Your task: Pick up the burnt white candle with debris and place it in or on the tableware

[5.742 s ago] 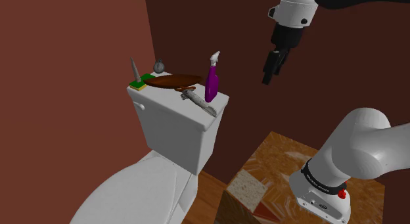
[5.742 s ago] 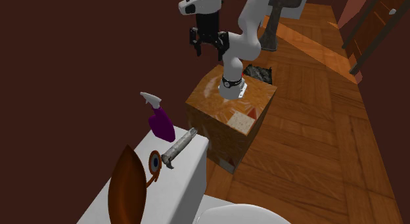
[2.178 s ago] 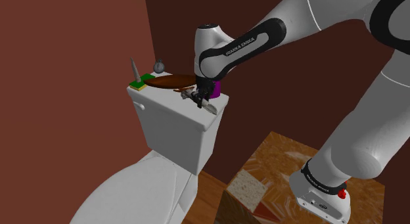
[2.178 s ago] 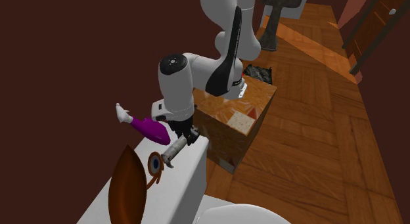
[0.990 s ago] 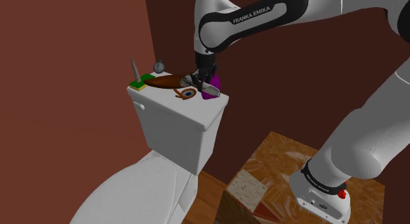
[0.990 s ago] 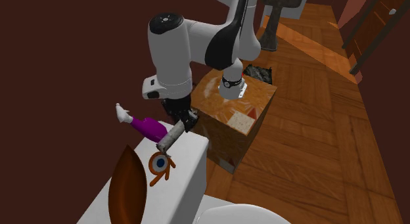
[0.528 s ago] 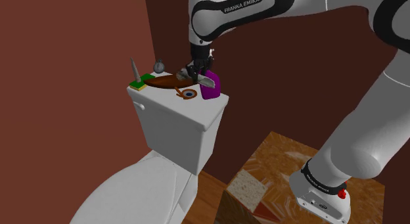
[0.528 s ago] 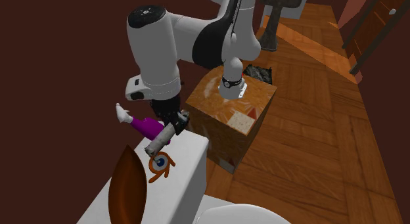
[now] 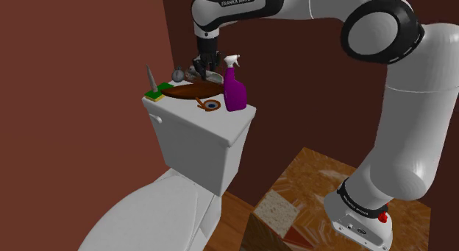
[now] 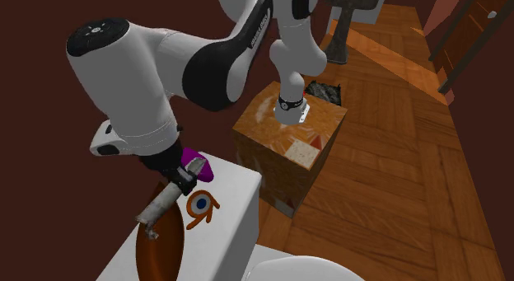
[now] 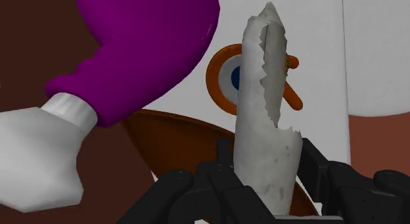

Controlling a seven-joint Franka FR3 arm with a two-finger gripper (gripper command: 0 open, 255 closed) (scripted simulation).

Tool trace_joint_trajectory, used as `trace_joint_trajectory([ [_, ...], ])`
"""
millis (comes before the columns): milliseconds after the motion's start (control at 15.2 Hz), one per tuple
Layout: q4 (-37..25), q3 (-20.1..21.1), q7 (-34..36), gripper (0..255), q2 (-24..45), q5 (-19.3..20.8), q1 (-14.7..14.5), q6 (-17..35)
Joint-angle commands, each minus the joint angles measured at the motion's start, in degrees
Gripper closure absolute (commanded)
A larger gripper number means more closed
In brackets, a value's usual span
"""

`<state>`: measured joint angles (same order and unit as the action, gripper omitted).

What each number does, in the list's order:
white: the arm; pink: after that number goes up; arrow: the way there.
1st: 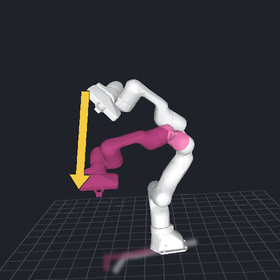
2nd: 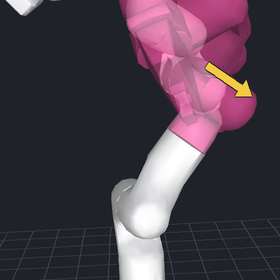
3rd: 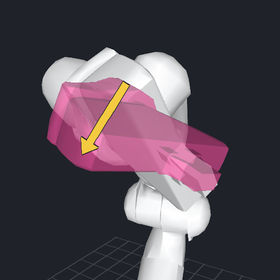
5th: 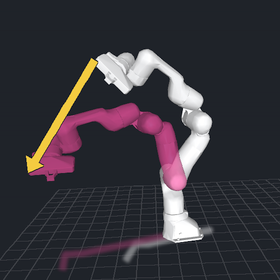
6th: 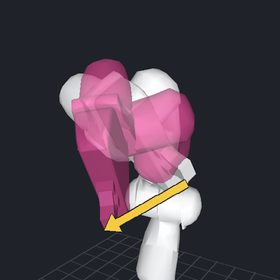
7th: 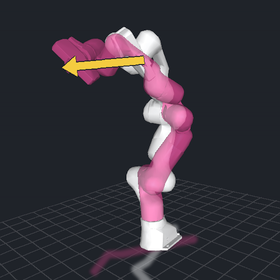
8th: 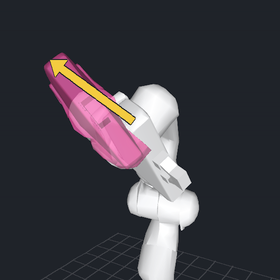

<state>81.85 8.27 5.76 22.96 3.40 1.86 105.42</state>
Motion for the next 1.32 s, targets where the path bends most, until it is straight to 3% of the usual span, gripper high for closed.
trace_joint_trajectory([
  [0, -8.8, -0.3, -0.4, 255, 5.6, 0.6, -0.3, -3.2],
  [198, -27.4, -0.8, -1.3, 255, 16.8, 1.4, -1.1, -10.6],
  [264, -39.2, -1.2, -1.8, 255, 23.6, 1.8, -1.9, -15.5],
  [660, -29.9, -1.1, -1.6, 255, 20.9, 1.6, -1.3, -8.9],
  [1254, -21.6, -1.1, -1.3, 255, 20.2, 1.7, -0.8, -1.4],
])
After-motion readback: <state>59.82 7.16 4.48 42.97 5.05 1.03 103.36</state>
